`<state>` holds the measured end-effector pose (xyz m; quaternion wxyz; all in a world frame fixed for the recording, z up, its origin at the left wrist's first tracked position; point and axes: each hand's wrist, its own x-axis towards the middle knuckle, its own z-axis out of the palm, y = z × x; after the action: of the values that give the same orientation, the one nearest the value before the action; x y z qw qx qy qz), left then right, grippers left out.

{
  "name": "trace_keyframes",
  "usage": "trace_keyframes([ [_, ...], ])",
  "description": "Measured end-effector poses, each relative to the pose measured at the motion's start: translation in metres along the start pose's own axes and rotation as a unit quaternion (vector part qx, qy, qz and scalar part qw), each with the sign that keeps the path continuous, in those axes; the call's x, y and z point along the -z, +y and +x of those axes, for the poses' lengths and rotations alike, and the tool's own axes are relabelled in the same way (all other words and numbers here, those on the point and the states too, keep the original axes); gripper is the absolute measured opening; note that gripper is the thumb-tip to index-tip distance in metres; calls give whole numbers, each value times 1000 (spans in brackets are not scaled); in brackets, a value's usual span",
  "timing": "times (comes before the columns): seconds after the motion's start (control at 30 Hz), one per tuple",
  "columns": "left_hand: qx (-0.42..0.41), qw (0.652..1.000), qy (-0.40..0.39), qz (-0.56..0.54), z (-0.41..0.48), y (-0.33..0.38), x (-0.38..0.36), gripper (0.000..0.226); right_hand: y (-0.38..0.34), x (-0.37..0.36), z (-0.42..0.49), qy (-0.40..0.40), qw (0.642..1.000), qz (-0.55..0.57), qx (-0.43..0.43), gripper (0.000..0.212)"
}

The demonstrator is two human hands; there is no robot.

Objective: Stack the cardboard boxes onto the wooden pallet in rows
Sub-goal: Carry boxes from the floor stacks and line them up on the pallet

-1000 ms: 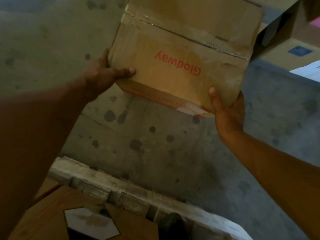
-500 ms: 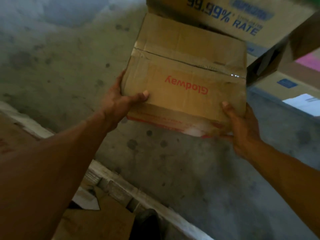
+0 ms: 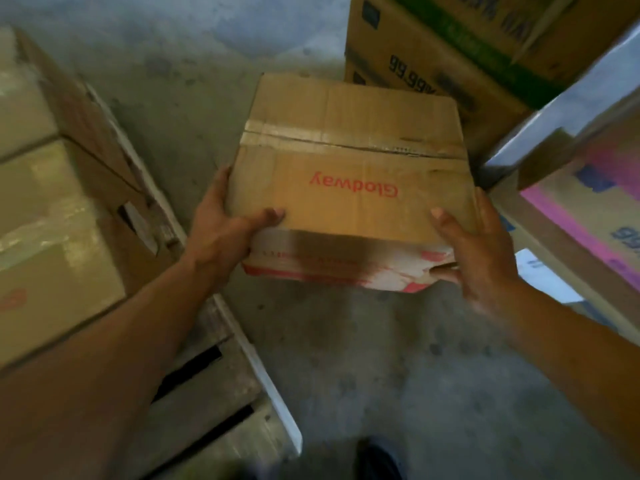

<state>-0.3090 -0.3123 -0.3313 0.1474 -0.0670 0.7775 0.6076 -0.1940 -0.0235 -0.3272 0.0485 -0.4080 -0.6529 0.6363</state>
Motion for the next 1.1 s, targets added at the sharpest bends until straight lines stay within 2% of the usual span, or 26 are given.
trace_keyframes([
  [0.17, -18, 999, 18, -40, -89, -25, 11, 92, 16, 28, -50, -4, 998, -31, 57, 82],
  [0.3, -41, 996, 47, -57, -156, -46, 28, 82, 36, 37, -106, -28, 994, -55, 88, 85],
  [0.37, -48, 996, 54, -54, -192, -55, 41, 80, 48, 41, -136, -52, 995, -39, 81, 88],
  [0.47, -61, 993, 87, -41, -251, -66, 65, 85, 62, 47, -187, -43, 995, -33, 81, 99],
  [0.6, -53, 992, 92, -62, -314, -86, 82, 87, 81, 60, -238, -48, 993, -59, 93, 107],
  [0.9, 9, 981, 152, -124, -409, -140, 122, 107, 115, 45, -310, -119, 976, -120, 140, 91],
  [1.1, 36, 964, 206, -162, -454, -172, 164, 109, 141, 3, -333, -185, 973, -76, 118, 89],
])
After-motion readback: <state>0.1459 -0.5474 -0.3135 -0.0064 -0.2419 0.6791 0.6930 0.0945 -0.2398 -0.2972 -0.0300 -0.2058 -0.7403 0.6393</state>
